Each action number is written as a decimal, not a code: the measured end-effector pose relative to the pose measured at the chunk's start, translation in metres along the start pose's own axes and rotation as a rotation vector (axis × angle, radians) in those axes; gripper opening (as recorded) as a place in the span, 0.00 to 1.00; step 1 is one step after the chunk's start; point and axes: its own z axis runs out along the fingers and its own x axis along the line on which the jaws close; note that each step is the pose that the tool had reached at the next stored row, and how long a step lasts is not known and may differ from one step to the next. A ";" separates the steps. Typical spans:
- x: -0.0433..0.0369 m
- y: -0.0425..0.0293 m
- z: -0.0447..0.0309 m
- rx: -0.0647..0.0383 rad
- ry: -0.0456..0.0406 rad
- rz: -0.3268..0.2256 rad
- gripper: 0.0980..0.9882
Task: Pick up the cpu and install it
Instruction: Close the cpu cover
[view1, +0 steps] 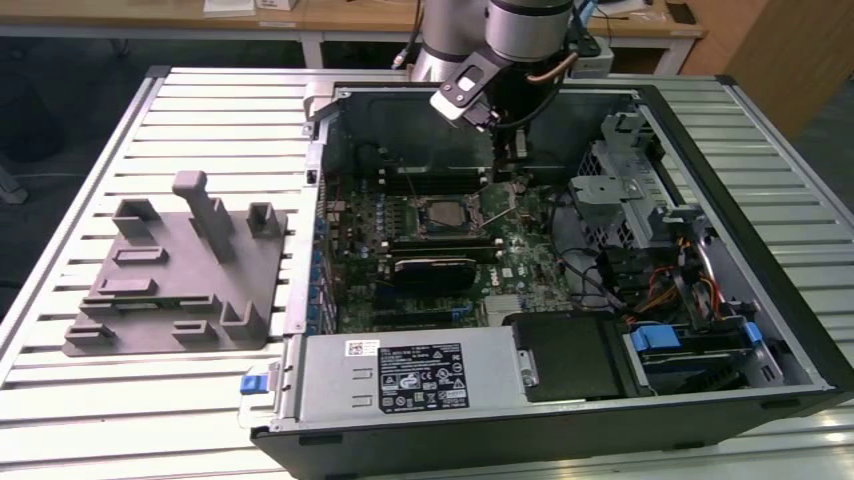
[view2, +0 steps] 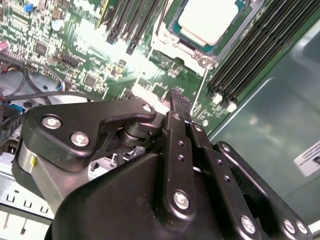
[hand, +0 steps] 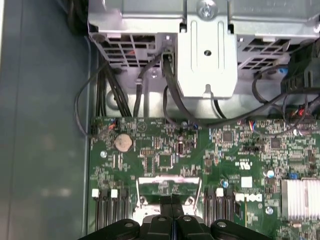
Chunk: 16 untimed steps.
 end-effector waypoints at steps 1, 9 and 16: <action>0.0000 0.0022 0.0002 0.000 0.0002 0.000 0.01; 0.0000 0.0191 0.0012 0.000 0.0002 0.000 0.01; 0.0000 0.0289 0.0033 0.000 0.0001 0.000 0.01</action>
